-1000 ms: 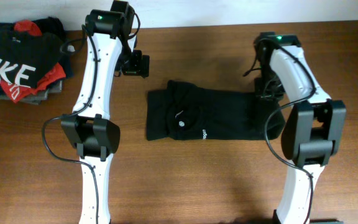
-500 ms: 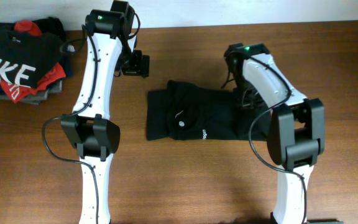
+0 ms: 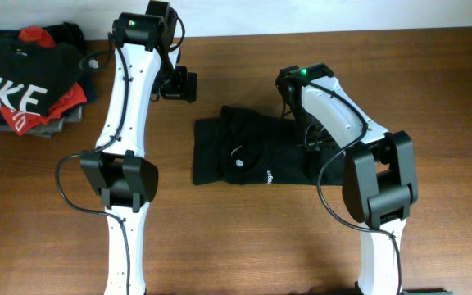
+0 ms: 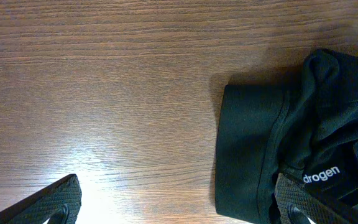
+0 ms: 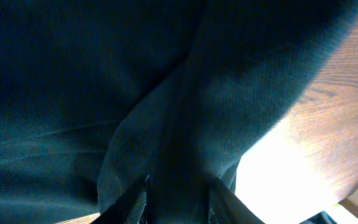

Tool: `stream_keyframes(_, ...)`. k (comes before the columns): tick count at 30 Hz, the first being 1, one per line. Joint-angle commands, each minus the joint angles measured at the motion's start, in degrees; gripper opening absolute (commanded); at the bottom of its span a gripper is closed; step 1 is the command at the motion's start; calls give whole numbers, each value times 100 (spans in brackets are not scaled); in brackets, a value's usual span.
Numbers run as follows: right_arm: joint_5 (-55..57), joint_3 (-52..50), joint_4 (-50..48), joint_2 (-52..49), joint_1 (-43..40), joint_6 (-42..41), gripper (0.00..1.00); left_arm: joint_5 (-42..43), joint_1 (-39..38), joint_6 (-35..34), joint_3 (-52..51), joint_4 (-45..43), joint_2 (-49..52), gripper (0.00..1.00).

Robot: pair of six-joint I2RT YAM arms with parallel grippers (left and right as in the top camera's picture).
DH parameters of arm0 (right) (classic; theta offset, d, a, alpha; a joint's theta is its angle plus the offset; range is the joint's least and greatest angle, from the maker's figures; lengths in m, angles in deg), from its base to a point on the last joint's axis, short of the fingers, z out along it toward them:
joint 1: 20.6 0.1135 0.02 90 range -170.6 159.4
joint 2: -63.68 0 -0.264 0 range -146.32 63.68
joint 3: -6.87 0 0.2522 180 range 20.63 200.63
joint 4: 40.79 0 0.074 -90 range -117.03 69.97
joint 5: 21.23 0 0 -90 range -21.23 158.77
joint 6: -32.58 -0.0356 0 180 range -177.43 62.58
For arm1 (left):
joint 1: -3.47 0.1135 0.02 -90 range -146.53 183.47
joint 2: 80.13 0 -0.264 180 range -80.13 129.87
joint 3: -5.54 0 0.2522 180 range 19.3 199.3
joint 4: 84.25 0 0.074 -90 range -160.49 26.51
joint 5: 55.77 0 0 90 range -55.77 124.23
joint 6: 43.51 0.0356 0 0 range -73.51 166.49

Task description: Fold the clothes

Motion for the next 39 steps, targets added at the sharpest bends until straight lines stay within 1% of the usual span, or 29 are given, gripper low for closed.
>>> stream_keyframes(1, -79, 299, 79, 507, 55, -236, 33, 46, -11, -13, 24, 4, 2, 99)
stream_keyframes(4, -444, 374, 83, 741, 111, -214, 35, 48, -13, -13, 24, -42, 2, 99)
stream_keyframes(5, -522, 372, 94, 802, 131, -214, 38, 48, -13, -15, 24, -48, 2, 99)
stream_keyframes(6, -577, 372, 129, 850, 142, -216, 44, 48, -13, -13, 24, -48, 2, 99)
stream_keyframes(7, -575, 372, 190, 903, 140, -219, 54, 70, -13, -13, 24, -33, 2, 99)
stream_keyframes(8, -573, 372, 236, 911, 138, -219, 60, 140, -13, -13, 22, 4, 2, 99)
stream_keyframes(9, -573, 372, 260, 911, 120, -225, 61, 227, -11, -11, 7, 24, 2, 99)
stream_keyframes(11, -573, 372, 269, 909, 52, -282, 64, 669, -13, 57, -87, 24, 2, 99)
stream_keyframes(14, -579, 415, 175, 911, -125, -459, 64, 1906, -70, 726, -330, -2, 13, 99)
stream_keyframes(15, -579, 466, 162, 911, -221, -507, 64, 2201, -107, 833, -420, -28, 13, 97)
stream_keyframes(16, -592, 511, 146, 911, -310, -540, 63, 2393, -144, 874, -498, -52, 13, 92)
stream_keyframes(17, -647, 570, 138, 911, -415, -538, 62, 2568, -199, 894, -601, -109, 13, 79)
stream_keyframes(18, -894, 745, 166, 911, -706, -529, 58, 2752, -334, 892, -782, -203, 13, 52)
stream_keyframes(19, -1084, 839, 188, 911, -885, -485, 53, 2802, -437, 887, -905, -264, 13, 33)
stream_keyframes(21, -1497, 970, 199, 911, -1215, -280, 44, 2876, -629, 887, -1099, -306, 13, 2)
stream_keyframes(22, -1786, 1016, 186, 911, -1399, -109, 34, 2911, -748, 887, -1198, -308, 13, 1)
stream_keyframes(23, -2061, 1029, 177, 911, -1578, 68, 28, 2938, -866, 887, -1296, -334, 13, 1)
stream_keyframes(24, -2253, 1029, 179, 909, -1735, 197, 25, 2962, -977, 887, -1370, -372, 13, 1)
stream_keyframes(25, -2376, 1029, 188, 909, -1875, 297, 25, 2992, -1093, 887, -1429, -417, 13, 1)
stream_keyframes(27, -2435, 1025, 232, 898, -2140, 393, 21, 3099, -1325, 887, -1537, -562, 13, 1)
stream_keyframes(30, -2420, 1021, 278, 898, -2398, 407, 20, 3283, -1659, 881, -1657, -785, 15, 1)
stream_keyframes(33, -2420, 1021, 291, 898, -2636, 435, 21, 3333, -2063, 586, -2020, -1121, 33, 1)
stream_keyframes(36, -2420, 1021, 289, 898, -2769, 435, 20, 3569, -2302, 573, -2435, -1757, 39, 1)
stream_keyframes(39, -2420, 1021, 289, 898, -2844, 433, 21, 3803, -2415, 184, -2811, -2441, 39, 1)
